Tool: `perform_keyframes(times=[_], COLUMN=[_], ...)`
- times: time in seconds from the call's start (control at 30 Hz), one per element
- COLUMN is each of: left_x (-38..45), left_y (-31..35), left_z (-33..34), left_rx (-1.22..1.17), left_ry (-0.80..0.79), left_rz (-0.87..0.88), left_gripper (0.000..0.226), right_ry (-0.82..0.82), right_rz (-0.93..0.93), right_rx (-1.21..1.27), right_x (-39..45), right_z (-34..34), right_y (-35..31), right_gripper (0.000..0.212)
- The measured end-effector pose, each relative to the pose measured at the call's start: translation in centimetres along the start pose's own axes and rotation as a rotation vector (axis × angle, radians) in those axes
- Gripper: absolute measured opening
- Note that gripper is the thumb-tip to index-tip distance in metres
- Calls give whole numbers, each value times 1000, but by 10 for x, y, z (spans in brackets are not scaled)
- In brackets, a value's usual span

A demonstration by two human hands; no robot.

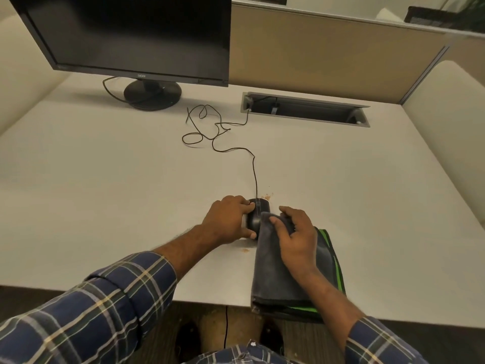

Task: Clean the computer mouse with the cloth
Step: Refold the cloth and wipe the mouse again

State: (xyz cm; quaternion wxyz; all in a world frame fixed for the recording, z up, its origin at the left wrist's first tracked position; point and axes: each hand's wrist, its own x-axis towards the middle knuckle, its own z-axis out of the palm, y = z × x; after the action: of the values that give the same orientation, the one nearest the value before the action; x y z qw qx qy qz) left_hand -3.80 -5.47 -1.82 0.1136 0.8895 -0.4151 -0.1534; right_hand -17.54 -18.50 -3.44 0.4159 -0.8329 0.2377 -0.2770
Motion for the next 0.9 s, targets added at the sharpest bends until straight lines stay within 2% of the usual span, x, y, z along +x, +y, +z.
perform_keyframes(times=[0.1,0.27,0.33,0.57,0.67,0.73,0.8,0.9], left_x=[1,2,4,8,11,10,2,-30], left_y=[-2,-4,-5,-13,-13,-13,-13,-9], left_z=[0,-3,-6,-6,-15,-29,-41,-48], left_rx=[25,82,102,128,161,138,-36,-377], left_ry=[-8,10,14,62,-16,-19,123,438], left_rz=[9,47,63,130,156,146,70,-47], left_gripper=[85,84,83,74,78,69,50,26], right_ry=[-88,-236,-322,-400,-269,-195,-163,-79], right_rz=[-35,-88,-96,-262,-179,-135,-151,-202], right_rx=[-86,-578,-639,-555,-357,-285,-269,-282], right_x=[-5,-21,-30,-36,-35,-33,-32,-30], right_z=[9,-6,-9,-11,-15,-12,-6,9], right_y=[-4,9,12,2,-7,-14,-25,-45], right_gripper=[15,57,63,54,45,42,41,42])
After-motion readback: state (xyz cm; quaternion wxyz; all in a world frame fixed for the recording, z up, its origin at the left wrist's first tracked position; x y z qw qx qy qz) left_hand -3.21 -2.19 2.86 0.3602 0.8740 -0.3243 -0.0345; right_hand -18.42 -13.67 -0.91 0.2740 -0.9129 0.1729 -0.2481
